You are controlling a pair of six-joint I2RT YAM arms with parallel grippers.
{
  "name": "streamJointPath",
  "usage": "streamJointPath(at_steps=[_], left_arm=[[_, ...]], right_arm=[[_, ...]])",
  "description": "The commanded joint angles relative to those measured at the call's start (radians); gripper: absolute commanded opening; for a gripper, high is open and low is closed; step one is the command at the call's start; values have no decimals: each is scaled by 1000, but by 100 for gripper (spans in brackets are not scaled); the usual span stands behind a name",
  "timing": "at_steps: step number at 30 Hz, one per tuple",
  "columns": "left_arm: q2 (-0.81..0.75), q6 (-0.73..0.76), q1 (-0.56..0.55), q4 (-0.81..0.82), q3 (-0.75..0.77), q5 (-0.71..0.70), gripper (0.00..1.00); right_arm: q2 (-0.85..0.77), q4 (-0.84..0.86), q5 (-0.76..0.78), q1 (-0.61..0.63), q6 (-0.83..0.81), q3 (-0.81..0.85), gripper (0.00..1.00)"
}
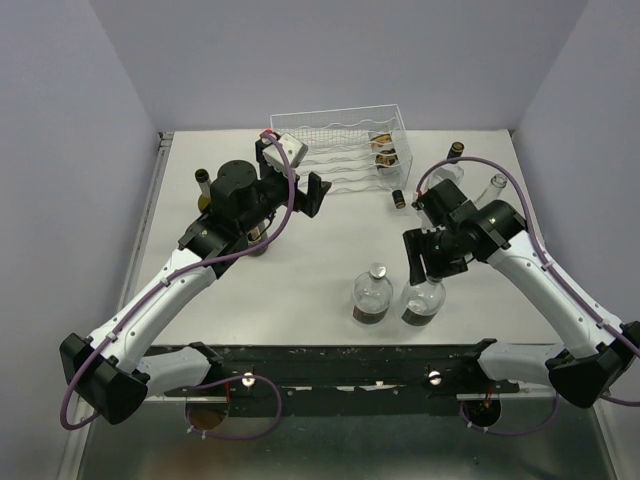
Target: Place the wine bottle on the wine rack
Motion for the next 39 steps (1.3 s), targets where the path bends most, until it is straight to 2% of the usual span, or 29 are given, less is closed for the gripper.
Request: streamJointPath(at_steps=[1, 4, 10, 14, 24, 29, 39], left_arm=[[-1, 11, 3, 6, -3, -23, 99], [3, 12, 3, 8, -3, -23, 99], [9, 14, 3, 8, 3, -29, 99], [3, 14, 5, 6, 1, -29, 99], [-1, -17, 5, -24, 7, -32, 99], [5, -44, 5, -47, 6, -26, 99], [40, -130, 5, -56, -16, -20, 99]], right_arm=[[-53, -381, -39, 6, 24, -31, 66], [-66, -381, -41, 6, 28, -44, 57], [-44, -381, -18, 8, 36, -31, 31], [-29, -381, 27, 5, 41, 1, 1], [43, -269, 125, -20, 107, 237, 1], [37, -128, 111, -70, 123, 285, 1], [20, 396, -50, -119, 228, 72, 1]])
